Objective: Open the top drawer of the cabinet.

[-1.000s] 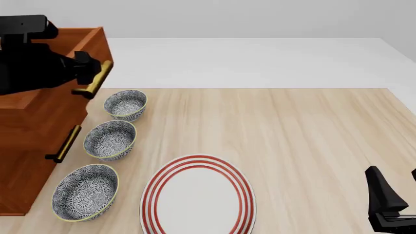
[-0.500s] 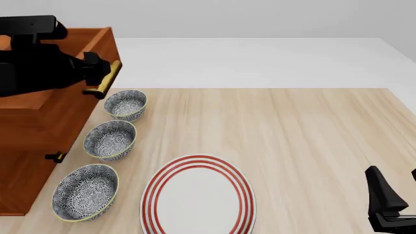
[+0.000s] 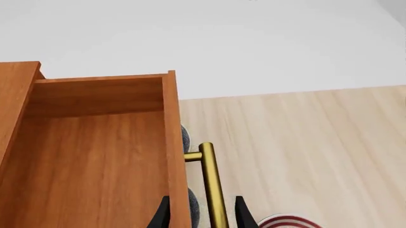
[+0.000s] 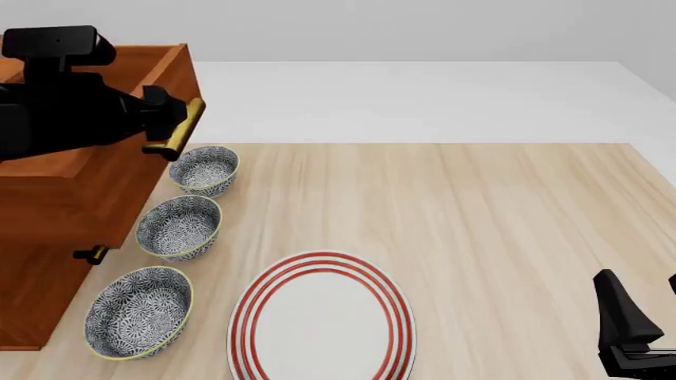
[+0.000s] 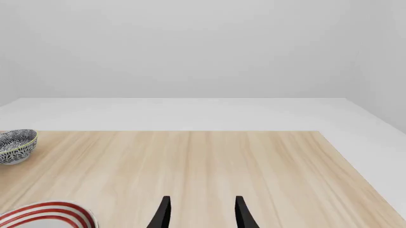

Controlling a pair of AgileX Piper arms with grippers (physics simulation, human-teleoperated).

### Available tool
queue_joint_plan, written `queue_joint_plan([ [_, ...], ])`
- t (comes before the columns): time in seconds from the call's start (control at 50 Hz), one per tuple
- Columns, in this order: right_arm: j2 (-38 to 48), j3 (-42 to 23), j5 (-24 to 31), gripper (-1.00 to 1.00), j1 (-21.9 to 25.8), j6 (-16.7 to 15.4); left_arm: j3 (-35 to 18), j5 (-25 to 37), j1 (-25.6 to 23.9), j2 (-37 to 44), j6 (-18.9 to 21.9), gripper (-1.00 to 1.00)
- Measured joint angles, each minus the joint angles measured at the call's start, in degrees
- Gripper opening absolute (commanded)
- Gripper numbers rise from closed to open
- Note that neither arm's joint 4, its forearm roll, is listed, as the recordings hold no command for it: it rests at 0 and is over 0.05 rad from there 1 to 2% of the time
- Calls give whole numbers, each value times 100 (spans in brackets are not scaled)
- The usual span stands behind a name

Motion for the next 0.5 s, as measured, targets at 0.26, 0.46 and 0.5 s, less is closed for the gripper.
queue_joint_plan([
  [0.26, 0, 0, 0, 100, 0, 0, 14, -10, -51, -13, -24, 100],
  [0.46, 0, 0, 0, 100, 0, 0, 5, 4, -123, -8, -25, 100],
  [0.5, 0, 0, 0, 100, 0, 0, 3, 6, -139, -6, -14, 100],
])
